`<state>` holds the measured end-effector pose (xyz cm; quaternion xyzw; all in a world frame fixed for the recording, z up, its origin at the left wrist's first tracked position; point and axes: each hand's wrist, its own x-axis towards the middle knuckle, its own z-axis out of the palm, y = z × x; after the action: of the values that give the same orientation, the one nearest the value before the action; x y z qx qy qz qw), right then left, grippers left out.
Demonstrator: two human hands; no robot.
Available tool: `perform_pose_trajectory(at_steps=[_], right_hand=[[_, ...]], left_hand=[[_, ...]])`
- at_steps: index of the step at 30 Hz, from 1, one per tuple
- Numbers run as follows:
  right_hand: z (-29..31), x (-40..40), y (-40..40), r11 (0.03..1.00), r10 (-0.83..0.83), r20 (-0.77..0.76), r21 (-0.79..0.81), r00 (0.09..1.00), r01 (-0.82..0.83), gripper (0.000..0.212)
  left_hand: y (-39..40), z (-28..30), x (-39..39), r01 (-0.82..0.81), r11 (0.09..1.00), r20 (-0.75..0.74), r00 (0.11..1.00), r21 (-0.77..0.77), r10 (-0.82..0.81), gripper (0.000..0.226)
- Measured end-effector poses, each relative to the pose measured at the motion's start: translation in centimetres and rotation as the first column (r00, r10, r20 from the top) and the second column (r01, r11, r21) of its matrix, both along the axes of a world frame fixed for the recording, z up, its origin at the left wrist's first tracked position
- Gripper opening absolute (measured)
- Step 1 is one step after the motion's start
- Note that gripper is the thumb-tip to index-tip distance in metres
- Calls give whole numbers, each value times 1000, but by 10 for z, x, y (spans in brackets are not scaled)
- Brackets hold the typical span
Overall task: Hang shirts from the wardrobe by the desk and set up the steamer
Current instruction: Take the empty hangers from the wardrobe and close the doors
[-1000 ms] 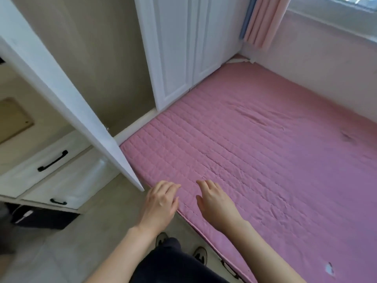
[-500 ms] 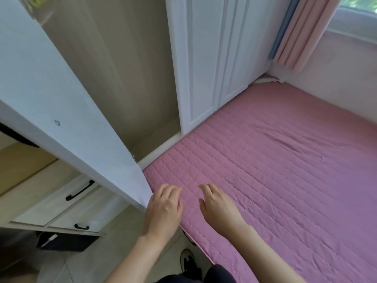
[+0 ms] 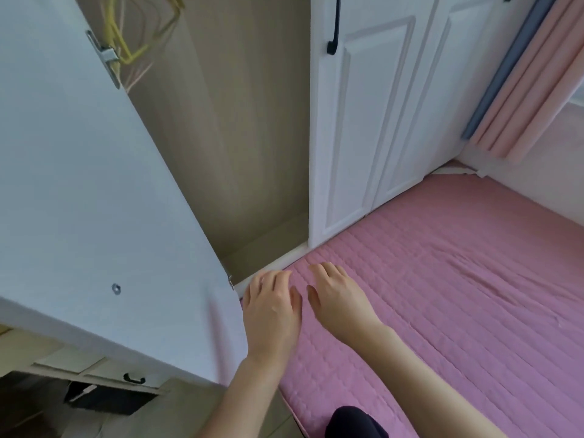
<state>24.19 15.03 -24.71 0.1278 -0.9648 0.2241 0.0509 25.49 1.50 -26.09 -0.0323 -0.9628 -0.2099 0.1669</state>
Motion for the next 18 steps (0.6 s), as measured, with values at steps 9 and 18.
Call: perform_pose_trajectory(at_steps=[9,18], right_hand=[[39,-108,21,977,210,-75,33,975,-208,38],[125,-228,1,913,408,-273,125,871,-388,35]], left_hand=[[3,38,-92,-221,973,-115,967,66,228,24],[-33,133,-186,-453,890,-227,862,59,454,27]])
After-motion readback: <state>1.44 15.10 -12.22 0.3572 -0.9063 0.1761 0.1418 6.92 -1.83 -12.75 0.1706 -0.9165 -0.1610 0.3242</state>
